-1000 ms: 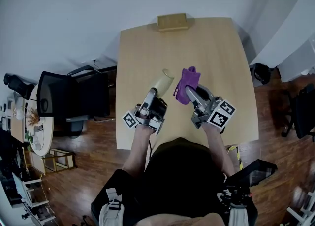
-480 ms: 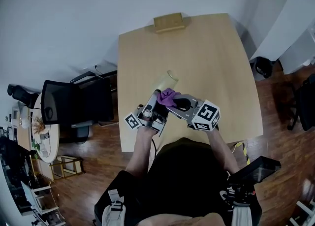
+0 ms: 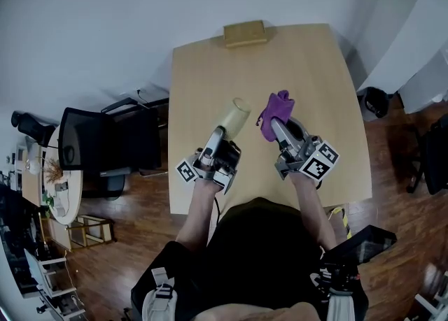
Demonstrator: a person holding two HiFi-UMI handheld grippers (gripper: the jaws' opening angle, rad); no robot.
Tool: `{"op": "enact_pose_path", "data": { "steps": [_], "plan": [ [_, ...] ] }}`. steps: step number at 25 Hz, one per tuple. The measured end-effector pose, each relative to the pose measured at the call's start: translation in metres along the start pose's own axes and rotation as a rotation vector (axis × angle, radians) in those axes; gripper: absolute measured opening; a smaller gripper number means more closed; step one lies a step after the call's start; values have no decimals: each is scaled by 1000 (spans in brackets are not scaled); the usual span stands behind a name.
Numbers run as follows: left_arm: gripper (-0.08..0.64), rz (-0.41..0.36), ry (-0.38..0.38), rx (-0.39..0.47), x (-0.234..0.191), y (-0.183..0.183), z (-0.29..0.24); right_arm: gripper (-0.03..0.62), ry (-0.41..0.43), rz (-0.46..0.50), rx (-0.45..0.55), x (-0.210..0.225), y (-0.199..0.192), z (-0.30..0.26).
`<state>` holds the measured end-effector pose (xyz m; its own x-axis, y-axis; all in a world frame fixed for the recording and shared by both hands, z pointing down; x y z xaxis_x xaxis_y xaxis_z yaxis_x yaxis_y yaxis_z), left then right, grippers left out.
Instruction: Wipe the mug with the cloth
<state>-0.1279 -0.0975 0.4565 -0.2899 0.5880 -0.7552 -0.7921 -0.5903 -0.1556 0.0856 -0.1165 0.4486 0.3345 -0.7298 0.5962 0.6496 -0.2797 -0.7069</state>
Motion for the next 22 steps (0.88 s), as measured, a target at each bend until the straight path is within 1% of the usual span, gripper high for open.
{"op": "enact_pose_path", "data": {
  "steps": [2, 6, 9, 10, 12, 13, 14, 15, 16, 17, 19, 20, 21, 22],
  "plan": [
    [43, 8, -7, -21, 0, -8, -5, 60, 62, 40, -49, -14, -9, -12],
    [48, 6, -20, -40, 2, -16, -8, 60, 150, 118, -205, -38, -47, -22],
    [51, -32, -6, -71, 4, -13, -8, 60, 235, 109, -355, -45, -79, -24],
    [49, -48, 8, -81, 3, -12, -7, 60, 249, 111, -403, -46, -88, -24],
    [46, -70, 31, -82, 1, -9, -1, 60, 247, 143, -492, -43, -101, -20],
    [44, -71, 31, -67, 1, -7, 2, 60, 230, 166, -532, -38, -105, -16],
    [44, -69, 25, -49, 2, -3, 6, 60, 203, 181, -559, -32, -107, -13],
    [43, -70, 16, -33, 3, 0, 8, 60, 166, 177, -559, -25, -105, -8],
    [43, -74, 8, -23, 4, 2, 10, 60, 127, 140, -524, -17, -99, -4],
    [43, -81, -1, -18, 6, 4, 11, 60, 91, 70, -451, -9, -87, -1],
    [42, -102, -20, -22, 9, 5, 9, 60, 44, -130, -238, 6, -56, 4],
    [43, -117, -29, -29, 11, 4, 8, 60, 41, -241, -127, 13, -42, 4],
    [42, -134, -38, -41, 12, 2, 6, 60, 56, -356, -27, 18, -31, 4],
    [42, -153, -44, -58, 13, -1, 4, 60, 89, -472, 56, 19, -23, 2]
  ]
}}
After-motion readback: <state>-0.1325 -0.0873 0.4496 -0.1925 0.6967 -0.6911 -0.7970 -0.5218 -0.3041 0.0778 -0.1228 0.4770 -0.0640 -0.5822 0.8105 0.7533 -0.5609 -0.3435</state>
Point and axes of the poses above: the fingertips, and each gripper's own axes: z backward along the fingers, x to its right, y out of its top, the point moved 5 cm from there along z, backward along the fingers, and after that the axes turned 2 degrees about -x, right-handed, at the moved point
